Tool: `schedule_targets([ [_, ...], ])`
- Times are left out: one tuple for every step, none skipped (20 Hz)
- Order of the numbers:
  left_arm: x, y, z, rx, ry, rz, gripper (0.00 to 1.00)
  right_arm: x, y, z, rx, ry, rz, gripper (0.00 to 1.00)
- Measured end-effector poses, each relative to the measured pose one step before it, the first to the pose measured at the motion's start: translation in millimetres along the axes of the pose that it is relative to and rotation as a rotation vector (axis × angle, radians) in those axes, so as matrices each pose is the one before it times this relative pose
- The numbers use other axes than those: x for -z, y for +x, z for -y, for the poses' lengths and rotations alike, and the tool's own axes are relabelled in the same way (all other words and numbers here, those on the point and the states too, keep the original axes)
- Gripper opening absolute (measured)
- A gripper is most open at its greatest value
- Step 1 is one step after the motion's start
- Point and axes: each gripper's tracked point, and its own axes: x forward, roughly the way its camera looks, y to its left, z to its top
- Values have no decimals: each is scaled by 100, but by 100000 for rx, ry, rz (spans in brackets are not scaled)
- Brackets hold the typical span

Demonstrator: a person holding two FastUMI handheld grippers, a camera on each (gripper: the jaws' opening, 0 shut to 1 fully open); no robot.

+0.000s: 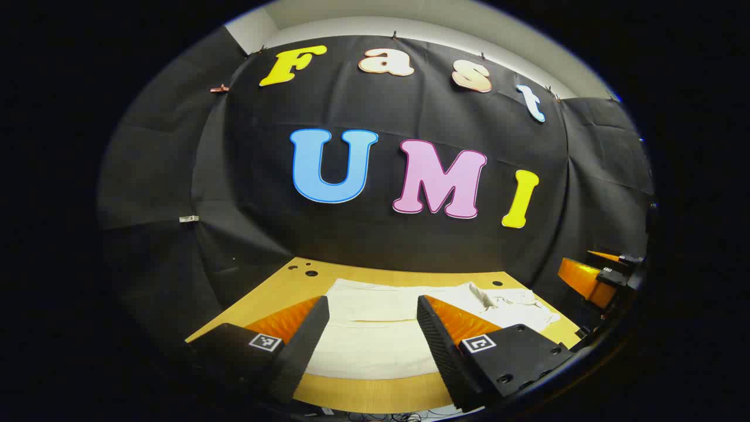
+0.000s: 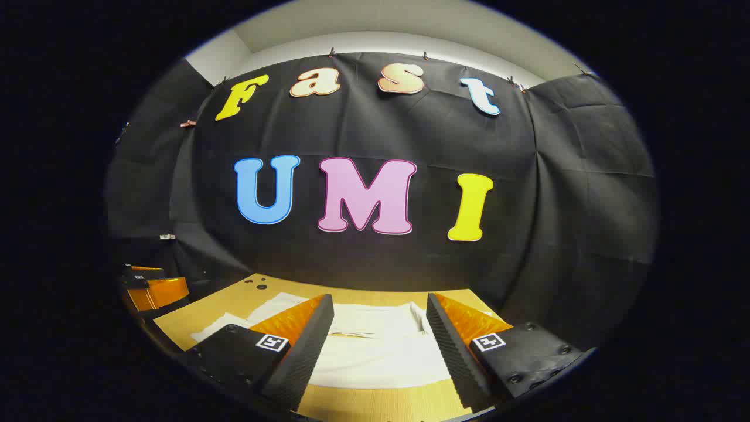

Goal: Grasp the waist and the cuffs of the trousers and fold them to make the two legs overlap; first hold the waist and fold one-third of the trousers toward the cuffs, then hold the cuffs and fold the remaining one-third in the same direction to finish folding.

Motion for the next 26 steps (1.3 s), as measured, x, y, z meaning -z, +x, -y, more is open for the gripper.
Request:
schedule_targets([
  [-244, 584, -97, -236, 1664, 269, 96, -118, 521, 78, -189, 675, 479, 98],
  [-179, 522, 84, 155, 1173, 330, 96, 9, 541, 279, 94, 196, 80, 98],
  [-534, 611, 243, 675, 626, 582, 96, 9, 492, 212, 245, -188, 427, 98],
  [-151, 470, 405, 833, 477, 325, 96, -274, 351, 14, -461, -452, 1408, 98],
  [-254, 660, 422, 649, 794, 10, 96, -209, 350, -69, -286, -420, 798, 98],
  [151, 490, 314, 612, 737, -83, 96, 313, 413, 166, -254, -54, -261, 98],
  [-72, 551, 561, 951, 758, -216, 96, -31, 341, 68, -287, 485, -1, 98],
  [61, 394, 480, 657, 403, -360, 96, -115, 308, 55, -104, 682, 227, 98],
  [-13, 391, 400, 588, 22, -250, 96, -150, 307, 166, 158, 362, 285, 98],
  [-22, 301, 475, 882, -302, -77, 96, 23, 341, 206, -331, 457, 274, 98],
  [-127, 295, 336, 355, -275, -94, 96, -17, 385, 146, -325, 656, 230, 98],
  [75, 260, 164, 107, 79, -37, 96, 130, 332, 362, 485, 310, 16, 98],
  [-99, 240, 74, -69, 378, -57, 96, 87, 321, 197, 204, 265, -395, 98],
  [36, 234, -30, -300, 525, 173, 96, 101, 398, 169, 134, 385, -401, 98],
  [-120, 253, -13, -238, 495, 154, 96, 89, 265, 184, -439, 918, -497, 98],
  [-21, 205, -22, -122, 346, 84, 96, 71, 265, 117, -290, 1211, -360, 98],
  [-124, 257, -106, -395, 310, -96, 96, -10, 247, 104, -298, 473, 187, 98],
  [11, 239, -144, -444, 273, 163, 96, 36, 206, 146, 34, -463, 21, 98],
  [-70, 239, -84, -371, 184, 73, 96, 105, 210, 117, -235, -1076, -85, 98],
  [71, 256, -120, -809, 142, 21, 96, 77, 201, 2, -321, -1071, 81, 98],
  [-72, 223, -194, -804, -8, 143, 96, 90, 151, 142, -342, -677, -141, 98],
  [-89, 137, -78, -400, 82, 414, 96, 109, 174, 352, 175, -429, 99, 98],
  [-63, 136, -206, -504, 126, 26, 96, 199, 106, 523, 1503, -947, -546, 98],
  [133, 205, -230, -623, -111, -313, 96, 591, 123, 684, 1652, -1716, -1199, 98],
  [-12, 234, -341, -1165, -363, -73, 96, 640, 90, 427, 373, -1933, -1030, 98],
  [37, 223, -347, -1134, -558, -208, 96, 505, 88, 349, 381, -1277, -1123, 98],
])
